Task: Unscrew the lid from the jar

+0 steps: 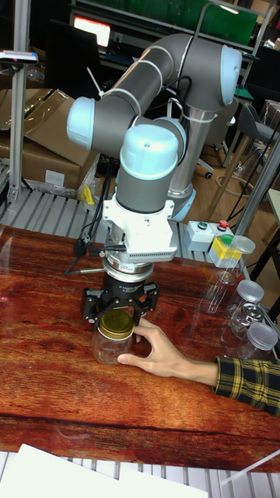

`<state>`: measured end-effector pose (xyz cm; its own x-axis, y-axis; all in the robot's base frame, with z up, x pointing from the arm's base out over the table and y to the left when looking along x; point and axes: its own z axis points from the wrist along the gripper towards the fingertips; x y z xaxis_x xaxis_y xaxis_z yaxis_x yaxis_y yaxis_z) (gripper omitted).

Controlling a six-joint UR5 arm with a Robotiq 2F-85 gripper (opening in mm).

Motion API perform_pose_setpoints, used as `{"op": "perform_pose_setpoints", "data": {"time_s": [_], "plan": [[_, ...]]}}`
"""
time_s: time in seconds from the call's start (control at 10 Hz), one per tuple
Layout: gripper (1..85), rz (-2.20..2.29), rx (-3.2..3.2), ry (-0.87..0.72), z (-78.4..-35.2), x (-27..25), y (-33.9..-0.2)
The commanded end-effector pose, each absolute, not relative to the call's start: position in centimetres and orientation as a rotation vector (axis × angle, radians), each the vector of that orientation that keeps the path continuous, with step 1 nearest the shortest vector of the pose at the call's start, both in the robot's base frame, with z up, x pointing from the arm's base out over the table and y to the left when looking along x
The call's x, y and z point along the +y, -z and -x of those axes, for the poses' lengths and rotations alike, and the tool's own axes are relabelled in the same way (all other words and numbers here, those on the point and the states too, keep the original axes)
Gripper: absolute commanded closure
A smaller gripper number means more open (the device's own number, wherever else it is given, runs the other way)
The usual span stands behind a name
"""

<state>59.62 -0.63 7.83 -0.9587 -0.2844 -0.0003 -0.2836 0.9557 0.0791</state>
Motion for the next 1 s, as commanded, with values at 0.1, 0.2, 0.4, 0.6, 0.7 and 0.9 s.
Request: {"op": "perform_pose_setpoints", "data": {"time_s": [0.1, 0.2, 0.4, 0.6, 0.7, 0.9], "plan": [[8.3, -0.485, -3.134, 0.153, -60.74, -0.39, -7.89], [8.3, -0.490, -3.138, 0.152, -60.89, -0.38, -7.86], [8.3, -0.488, -3.145, 0.150, -61.05, -0.42, -7.88], [9.3, -0.483, -3.142, 0.141, -60.96, -0.57, -7.90], [9.7, -0.480, -3.142, 0.142, -60.95, -0.55, -7.91], [10.3, -0.483, -3.147, 0.162, -61.04, -0.20, -7.96]]}}
